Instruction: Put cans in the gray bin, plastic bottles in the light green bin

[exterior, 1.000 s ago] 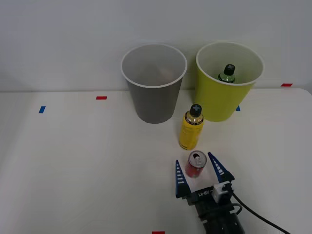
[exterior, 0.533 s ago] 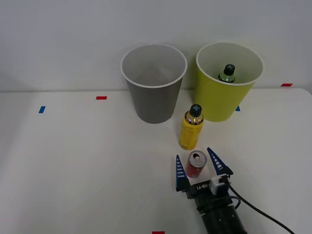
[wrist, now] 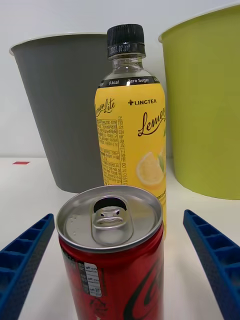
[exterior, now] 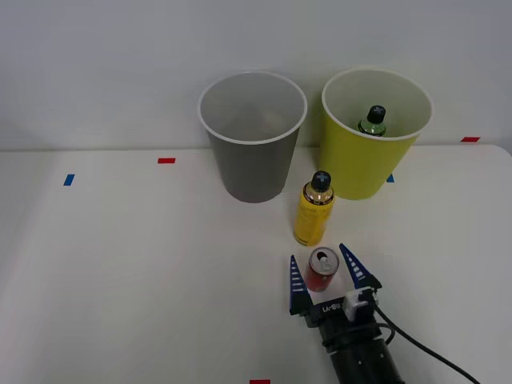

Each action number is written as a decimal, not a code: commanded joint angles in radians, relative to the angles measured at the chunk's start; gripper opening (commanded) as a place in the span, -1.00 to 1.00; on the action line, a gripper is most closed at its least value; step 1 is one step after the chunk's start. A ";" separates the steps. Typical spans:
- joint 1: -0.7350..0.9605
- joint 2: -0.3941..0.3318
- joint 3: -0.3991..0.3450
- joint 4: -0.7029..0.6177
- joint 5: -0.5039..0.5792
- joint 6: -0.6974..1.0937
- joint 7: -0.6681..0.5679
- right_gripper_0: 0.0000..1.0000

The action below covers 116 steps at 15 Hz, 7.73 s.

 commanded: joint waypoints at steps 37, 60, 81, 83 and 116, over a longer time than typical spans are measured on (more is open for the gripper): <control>-0.500 0.199 -0.165 -0.480 -0.384 0.704 0.036 -1.00; -0.813 0.199 -0.288 -0.106 -0.304 0.699 0.109 1.00; -0.797 0.199 -0.283 -0.194 -0.338 0.681 0.094 1.00; -0.770 0.199 -0.277 -0.241 -0.347 0.681 0.082 1.00; 0.832 -0.162 -0.366 -0.643 0.007 -0.081 -0.236 1.00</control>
